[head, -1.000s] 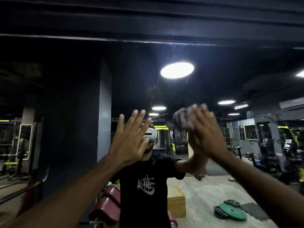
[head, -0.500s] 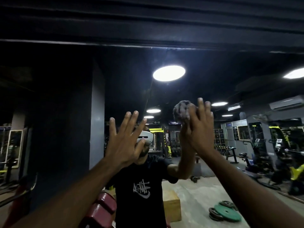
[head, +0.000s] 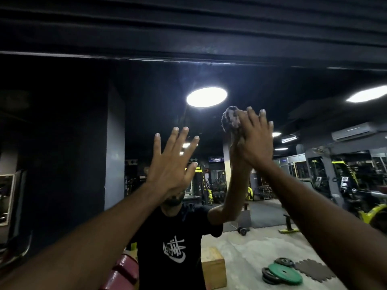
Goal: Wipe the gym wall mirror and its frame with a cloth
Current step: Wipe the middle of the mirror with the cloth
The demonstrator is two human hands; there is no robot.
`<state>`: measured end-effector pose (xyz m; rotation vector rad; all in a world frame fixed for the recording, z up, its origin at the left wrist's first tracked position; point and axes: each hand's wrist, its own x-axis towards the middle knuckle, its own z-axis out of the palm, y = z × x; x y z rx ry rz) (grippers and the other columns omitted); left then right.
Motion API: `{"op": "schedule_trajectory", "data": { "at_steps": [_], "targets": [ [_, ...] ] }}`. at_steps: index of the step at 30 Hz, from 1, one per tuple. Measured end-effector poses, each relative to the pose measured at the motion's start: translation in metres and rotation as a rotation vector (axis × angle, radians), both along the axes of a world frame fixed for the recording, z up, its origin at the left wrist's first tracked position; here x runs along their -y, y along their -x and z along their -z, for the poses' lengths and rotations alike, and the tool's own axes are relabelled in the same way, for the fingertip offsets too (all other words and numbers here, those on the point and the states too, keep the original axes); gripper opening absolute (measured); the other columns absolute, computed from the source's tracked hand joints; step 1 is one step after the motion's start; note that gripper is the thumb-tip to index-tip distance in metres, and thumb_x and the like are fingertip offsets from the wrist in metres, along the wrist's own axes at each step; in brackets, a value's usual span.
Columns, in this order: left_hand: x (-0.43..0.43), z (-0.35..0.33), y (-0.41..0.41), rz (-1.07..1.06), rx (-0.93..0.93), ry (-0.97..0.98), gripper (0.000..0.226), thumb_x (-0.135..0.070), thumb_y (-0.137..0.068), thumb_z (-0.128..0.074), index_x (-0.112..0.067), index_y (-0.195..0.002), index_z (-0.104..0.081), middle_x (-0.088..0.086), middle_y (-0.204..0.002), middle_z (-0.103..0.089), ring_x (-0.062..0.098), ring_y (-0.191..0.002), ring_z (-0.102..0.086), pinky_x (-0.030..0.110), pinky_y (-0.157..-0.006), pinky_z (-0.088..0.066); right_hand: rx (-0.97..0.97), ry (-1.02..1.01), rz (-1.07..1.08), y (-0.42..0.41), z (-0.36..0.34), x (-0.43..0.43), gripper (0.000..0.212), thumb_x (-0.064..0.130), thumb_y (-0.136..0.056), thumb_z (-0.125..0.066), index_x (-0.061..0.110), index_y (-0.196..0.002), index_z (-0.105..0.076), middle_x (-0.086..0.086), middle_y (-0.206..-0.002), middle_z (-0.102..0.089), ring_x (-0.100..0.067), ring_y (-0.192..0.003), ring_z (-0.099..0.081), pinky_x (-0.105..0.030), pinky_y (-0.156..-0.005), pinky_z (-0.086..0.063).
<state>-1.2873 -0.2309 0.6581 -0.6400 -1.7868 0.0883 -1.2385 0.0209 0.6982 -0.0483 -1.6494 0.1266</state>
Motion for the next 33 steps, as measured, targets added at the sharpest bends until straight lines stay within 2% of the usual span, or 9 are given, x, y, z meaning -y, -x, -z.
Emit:
{"op": "schedule_trajectory", "data": {
  "at_steps": [4, 7, 10, 12, 17, 20, 23, 29, 33],
  "targets": [
    [-0.001, 0.019, 0.005, 0.020, -0.042, -0.028, 0.071, -0.054, -0.098, -0.018, -0.028, -0.163, -0.008, 0.008, -0.171, 0.005, 0.028, -0.158, 0.007, 0.067, -0.122, -0.003, -0.036, -0.003, -0.073, 0.006, 0.063, 0.013, 0.062, 0.030, -0.103, -0.045, 0.035, -0.160, -0.023, -0.002, -0.171, -0.014, -0.034, -0.157, 0.002, -0.058, -0.126, -0.004],
    [-0.006, 0.044, 0.007, 0.064, -0.084, 0.066, 0.071, -0.054, -0.097, -0.027, -0.027, -0.162, -0.016, 0.010, -0.171, -0.003, 0.031, -0.158, -0.003, 0.071, -0.119, -0.010, 0.071, -0.235, -0.019, 0.007, 0.153, 0.012, 0.062, 0.047, -0.105, -0.036, 0.035, -0.163, -0.015, -0.001, -0.172, -0.003, -0.033, -0.158, 0.006, -0.056, -0.126, -0.003],
    [-0.014, 0.063, 0.009, 0.052, -0.091, 0.131, 0.070, -0.053, -0.097, -0.034, -0.026, -0.160, -0.021, 0.009, -0.171, -0.009, 0.031, -0.158, -0.009, 0.075, -0.115, -0.014, 0.106, -0.536, 0.030, -0.001, 0.158, -0.023, 0.060, 0.045, -0.100, -0.040, 0.028, -0.157, -0.030, -0.006, -0.169, -0.018, -0.033, -0.157, -0.008, -0.056, -0.125, -0.014],
    [-0.013, 0.064, 0.009, 0.030, -0.074, 0.127, 0.071, -0.054, -0.097, -0.034, -0.027, -0.161, -0.023, 0.008, -0.171, -0.010, 0.030, -0.158, -0.009, 0.074, -0.115, -0.014, 0.072, -0.460, 0.054, -0.004, 0.120, -0.044, 0.061, 0.042, -0.096, -0.039, 0.025, -0.155, -0.033, -0.010, -0.166, -0.027, -0.036, -0.155, -0.014, -0.062, -0.122, -0.018],
    [-0.015, 0.062, 0.000, 0.019, -0.069, 0.110, 0.069, -0.052, -0.095, -0.038, -0.025, -0.158, -0.033, 0.009, -0.168, -0.023, 0.030, -0.155, -0.020, 0.074, -0.115, -0.018, -0.028, 0.116, -0.037, 0.000, 0.089, -0.038, 0.065, 0.024, -0.100, -0.053, 0.026, -0.160, -0.027, -0.008, -0.169, -0.019, -0.037, -0.156, -0.005, -0.063, -0.124, -0.013],
    [-0.026, 0.054, -0.007, 0.033, -0.045, 0.044, 0.071, -0.053, -0.095, -0.035, -0.023, -0.159, -0.029, 0.009, -0.167, -0.025, 0.029, -0.155, -0.020, 0.070, -0.118, -0.018, -0.010, -0.164, -0.046, 0.007, 0.152, -0.015, 0.067, 0.038, -0.102, -0.049, 0.030, -0.162, -0.019, -0.006, -0.170, -0.014, -0.031, -0.158, 0.001, -0.054, -0.127, -0.003],
    [-0.044, 0.038, -0.010, 0.019, -0.016, 0.035, 0.075, -0.058, -0.096, -0.023, -0.026, -0.163, -0.012, 0.008, -0.172, -0.002, 0.028, -0.158, 0.000, 0.068, -0.121, -0.007, 0.068, -0.519, -0.019, -0.001, 0.154, -0.043, 0.068, 0.040, -0.098, -0.051, 0.029, -0.159, -0.024, -0.005, -0.169, -0.018, -0.030, -0.157, -0.004, -0.055, -0.125, -0.011],
    [-0.062, 0.038, -0.007, 0.001, -0.020, 0.000, 0.074, -0.057, -0.098, -0.023, -0.025, -0.163, -0.011, 0.009, -0.172, 0.000, 0.027, -0.158, 0.003, 0.069, -0.120, -0.005, 0.063, -0.044, -0.086, -0.010, 0.092, -0.058, 0.062, 0.037, -0.099, -0.037, 0.031, -0.160, -0.025, -0.001, -0.171, -0.011, -0.027, -0.157, 0.005, -0.053, -0.126, 0.000],
    [-0.063, 0.032, -0.013, 0.026, -0.020, -0.032, 0.071, -0.051, -0.098, -0.028, -0.023, -0.162, -0.021, 0.008, -0.171, -0.012, 0.027, -0.158, -0.007, 0.068, -0.121, -0.007, 0.069, -0.394, -0.070, -0.005, 0.153, -0.045, 0.066, 0.041, -0.103, -0.049, 0.029, -0.161, -0.023, -0.002, -0.171, -0.007, -0.029, -0.158, 0.005, -0.042, -0.126, 0.012]
  ]
}}
